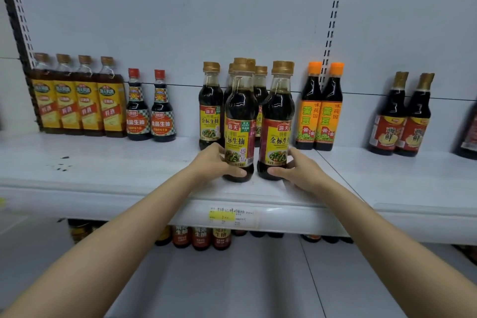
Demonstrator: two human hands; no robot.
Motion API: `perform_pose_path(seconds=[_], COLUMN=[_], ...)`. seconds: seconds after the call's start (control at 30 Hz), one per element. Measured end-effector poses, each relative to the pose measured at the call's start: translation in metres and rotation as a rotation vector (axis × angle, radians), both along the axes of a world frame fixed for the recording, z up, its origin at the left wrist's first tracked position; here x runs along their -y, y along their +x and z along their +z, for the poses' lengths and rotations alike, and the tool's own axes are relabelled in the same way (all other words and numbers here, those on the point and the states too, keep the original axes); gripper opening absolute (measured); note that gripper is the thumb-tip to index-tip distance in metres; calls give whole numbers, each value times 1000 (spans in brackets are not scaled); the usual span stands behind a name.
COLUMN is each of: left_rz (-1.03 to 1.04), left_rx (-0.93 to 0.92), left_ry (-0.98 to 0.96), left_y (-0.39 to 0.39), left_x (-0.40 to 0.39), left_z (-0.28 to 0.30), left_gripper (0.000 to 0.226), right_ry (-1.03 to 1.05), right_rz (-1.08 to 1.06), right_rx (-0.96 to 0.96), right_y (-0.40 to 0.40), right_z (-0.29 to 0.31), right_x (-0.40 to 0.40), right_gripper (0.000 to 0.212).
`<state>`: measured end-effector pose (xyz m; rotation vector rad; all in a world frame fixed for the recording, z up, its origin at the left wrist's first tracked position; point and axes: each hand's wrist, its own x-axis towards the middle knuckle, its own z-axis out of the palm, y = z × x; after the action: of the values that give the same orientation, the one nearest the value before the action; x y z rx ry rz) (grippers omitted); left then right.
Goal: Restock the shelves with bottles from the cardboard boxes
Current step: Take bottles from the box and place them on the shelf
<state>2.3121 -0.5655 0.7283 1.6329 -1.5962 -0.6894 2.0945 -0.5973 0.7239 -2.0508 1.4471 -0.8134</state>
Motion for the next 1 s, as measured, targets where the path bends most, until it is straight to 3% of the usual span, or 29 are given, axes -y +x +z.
perform_pose_path(seconds=[0.1, 0.27, 0.53, 1.0], left_rz=[84, 134, 163, 210], left_rx=[70, 271, 402, 322], left_ry=[-82, -143, -163, -42], left_y=[-6, -14, -24, -32], left_x=[-4, -1, 4, 45], left_z=[-7, -7, -6, 5], left_gripper=[51, 79, 84, 69], right_ry=[2, -22, -42, -108], right_rz=[-8, -18, -10, -20], right_rx=[19, 22, 24, -98], right_y=[-1, -1, 1, 4], right_z=[1, 2, 2, 5], right_x=[-1, -3, -2, 25], right_gripper=[60, 55, 59, 55])
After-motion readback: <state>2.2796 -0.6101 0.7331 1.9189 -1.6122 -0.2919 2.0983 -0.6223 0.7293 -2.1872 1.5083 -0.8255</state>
